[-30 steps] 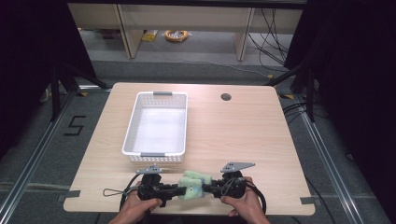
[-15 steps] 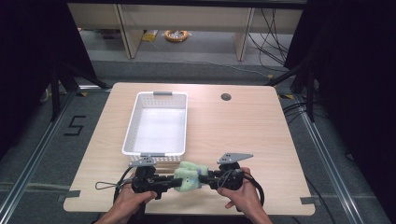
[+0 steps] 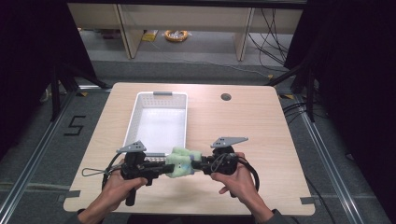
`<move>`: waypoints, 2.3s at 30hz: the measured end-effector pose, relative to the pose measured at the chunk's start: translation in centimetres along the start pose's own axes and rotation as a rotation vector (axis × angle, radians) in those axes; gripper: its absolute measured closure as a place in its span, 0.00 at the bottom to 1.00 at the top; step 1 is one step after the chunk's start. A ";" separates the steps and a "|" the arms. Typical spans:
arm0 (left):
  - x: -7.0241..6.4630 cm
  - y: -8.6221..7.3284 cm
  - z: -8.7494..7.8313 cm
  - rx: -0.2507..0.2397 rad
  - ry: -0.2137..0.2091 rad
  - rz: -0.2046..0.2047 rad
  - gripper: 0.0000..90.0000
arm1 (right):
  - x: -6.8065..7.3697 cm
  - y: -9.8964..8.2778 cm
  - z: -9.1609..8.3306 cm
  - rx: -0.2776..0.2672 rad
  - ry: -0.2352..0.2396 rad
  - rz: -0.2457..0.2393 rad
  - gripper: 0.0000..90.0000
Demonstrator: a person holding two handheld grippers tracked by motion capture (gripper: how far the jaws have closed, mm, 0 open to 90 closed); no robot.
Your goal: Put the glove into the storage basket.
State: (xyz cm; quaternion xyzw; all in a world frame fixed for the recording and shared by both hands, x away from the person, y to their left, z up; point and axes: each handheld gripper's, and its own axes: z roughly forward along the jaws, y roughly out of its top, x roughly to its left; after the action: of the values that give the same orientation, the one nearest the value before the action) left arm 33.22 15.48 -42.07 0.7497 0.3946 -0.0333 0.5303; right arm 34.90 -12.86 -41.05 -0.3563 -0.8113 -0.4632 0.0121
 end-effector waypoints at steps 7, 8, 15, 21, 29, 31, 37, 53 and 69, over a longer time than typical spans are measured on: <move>1.1 1.3 -0.9 -0.001 0.011 -0.011 0.83 | -0.1 2.0 0.7 0.016 0.010 -0.006 0.80; 1.2 1.5 -1.0 -0.001 0.015 -0.012 0.83 | -0.1 2.4 0.7 0.017 0.008 -0.010 0.80; 2.3 3.3 -2.0 0.001 0.039 -0.010 0.83 | 0.0 4.7 1.5 0.023 0.003 -0.027 0.80; 3.3 4.5 -2.8 0.004 0.064 -0.024 0.83 | 0.1 6.3 2.4 0.034 0.002 -0.026 0.80; 5.2 5.6 -3.4 0.028 0.093 -0.051 0.83 | -0.4 8.0 4.2 0.046 0.009 -0.014 0.80; 5.6 5.8 -3.5 0.027 0.101 -0.062 0.83 | -0.5 8.4 4.7 0.051 0.008 -0.011 0.80; 7.1 6.1 -3.8 0.034 0.126 -0.080 0.83 | -0.8 9.3 6.3 0.068 0.017 -0.011 0.80; 11.8 5.7 -2.5 0.076 0.195 -0.149 0.83 | -2.7 9.9 11.1 0.141 -0.008 0.035 0.80; 13.5 4.6 -0.7 0.134 0.246 -0.180 0.83 | -4.2 9.3 14.2 0.236 -0.044 0.062 0.79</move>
State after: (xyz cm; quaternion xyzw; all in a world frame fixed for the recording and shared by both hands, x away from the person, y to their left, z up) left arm 45.12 22.94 -44.54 0.7434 0.5189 -0.0149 0.4218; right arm 47.91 -1.49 -43.66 -0.3874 -0.8488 -0.3561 0.0501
